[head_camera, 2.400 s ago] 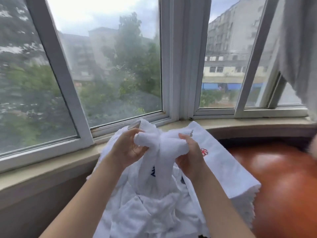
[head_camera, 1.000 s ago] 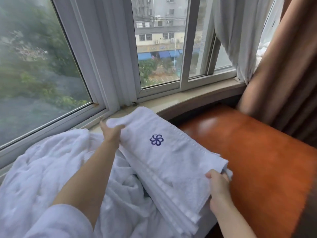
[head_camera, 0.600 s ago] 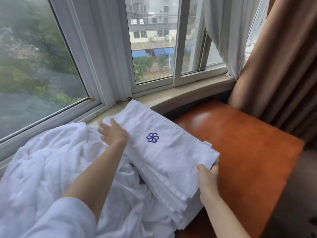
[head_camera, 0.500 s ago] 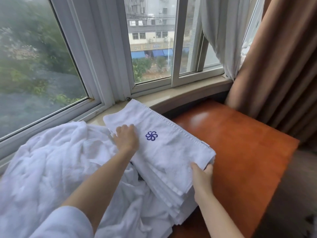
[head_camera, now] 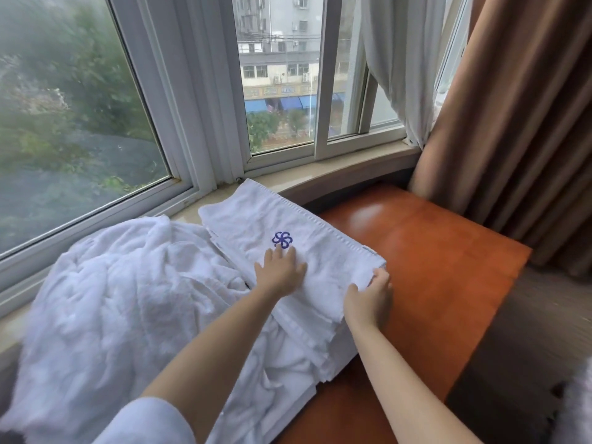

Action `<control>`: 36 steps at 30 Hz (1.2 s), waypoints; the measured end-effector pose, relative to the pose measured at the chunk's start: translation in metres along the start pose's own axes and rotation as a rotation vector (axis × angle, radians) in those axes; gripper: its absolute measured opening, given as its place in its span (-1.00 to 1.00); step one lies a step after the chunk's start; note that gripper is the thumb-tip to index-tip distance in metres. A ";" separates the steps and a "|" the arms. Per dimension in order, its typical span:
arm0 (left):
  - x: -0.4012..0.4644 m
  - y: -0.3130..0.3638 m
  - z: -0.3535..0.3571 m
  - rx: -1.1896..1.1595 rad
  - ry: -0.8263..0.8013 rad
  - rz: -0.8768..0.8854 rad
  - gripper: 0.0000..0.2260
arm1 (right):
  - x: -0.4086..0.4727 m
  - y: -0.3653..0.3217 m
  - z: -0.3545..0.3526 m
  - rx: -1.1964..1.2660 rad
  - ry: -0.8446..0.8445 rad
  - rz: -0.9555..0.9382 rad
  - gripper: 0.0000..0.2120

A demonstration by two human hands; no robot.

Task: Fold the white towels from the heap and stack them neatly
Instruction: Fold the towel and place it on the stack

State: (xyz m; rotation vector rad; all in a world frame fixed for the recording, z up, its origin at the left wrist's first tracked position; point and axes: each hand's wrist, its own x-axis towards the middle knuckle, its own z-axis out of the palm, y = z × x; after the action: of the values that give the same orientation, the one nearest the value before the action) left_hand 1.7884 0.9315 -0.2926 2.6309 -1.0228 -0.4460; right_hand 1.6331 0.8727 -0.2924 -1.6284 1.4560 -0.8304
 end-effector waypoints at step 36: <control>-0.127 -0.104 -0.033 0.255 0.479 0.053 -0.57 | -0.082 -0.032 0.038 -0.387 -0.461 -0.408 -0.71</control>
State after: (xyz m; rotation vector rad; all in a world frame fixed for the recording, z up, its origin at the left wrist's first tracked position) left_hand 1.7738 1.0976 -0.2777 2.7130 -1.0326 0.3382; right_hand 1.6707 0.9598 -0.2801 -2.2768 1.0083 -0.3453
